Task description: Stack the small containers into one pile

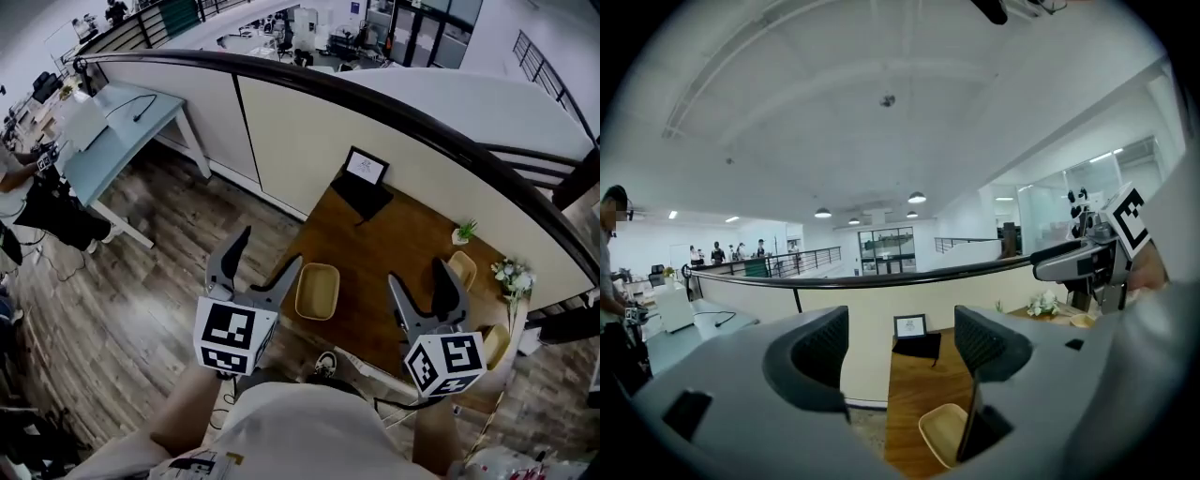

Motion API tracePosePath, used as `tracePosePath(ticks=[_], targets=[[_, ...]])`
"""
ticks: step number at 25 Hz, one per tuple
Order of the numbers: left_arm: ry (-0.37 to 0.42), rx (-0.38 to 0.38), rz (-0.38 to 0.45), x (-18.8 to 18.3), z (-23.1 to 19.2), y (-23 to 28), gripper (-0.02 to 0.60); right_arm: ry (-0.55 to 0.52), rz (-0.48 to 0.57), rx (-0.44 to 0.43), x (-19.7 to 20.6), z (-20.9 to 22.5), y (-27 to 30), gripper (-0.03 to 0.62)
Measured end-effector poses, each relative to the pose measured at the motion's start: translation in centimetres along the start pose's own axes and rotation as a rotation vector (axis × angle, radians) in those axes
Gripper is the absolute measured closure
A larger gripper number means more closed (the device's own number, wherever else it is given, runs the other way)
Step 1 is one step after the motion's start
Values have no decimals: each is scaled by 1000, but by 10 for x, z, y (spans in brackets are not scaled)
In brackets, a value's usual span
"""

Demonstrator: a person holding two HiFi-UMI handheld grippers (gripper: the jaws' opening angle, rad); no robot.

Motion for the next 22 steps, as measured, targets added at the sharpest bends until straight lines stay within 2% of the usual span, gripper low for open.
tracePosePath(ticks=[5,9,14,22], targets=[[-4,-66,-10,3,10,9,233,4,9,-50,10,24,12,238],[-3,-85,-37,7,11,12,233,9,-4,-69,15,28,18,240],[-6,-63,-68,10,2,18,233,34,-37,-65,19,19,26,243],[-65,-14,-152,31,-22,45,233,138,-122,-49,44,6,55,255]])
Point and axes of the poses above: the fingertips, and each gripper's own axes: y forward along the fingers, z to its right, x out of its underside, the point moved 10 cm from there along -y, backward along the fingers, and after that the axes turned 12 degrees about -y, right-handed, at the moved point
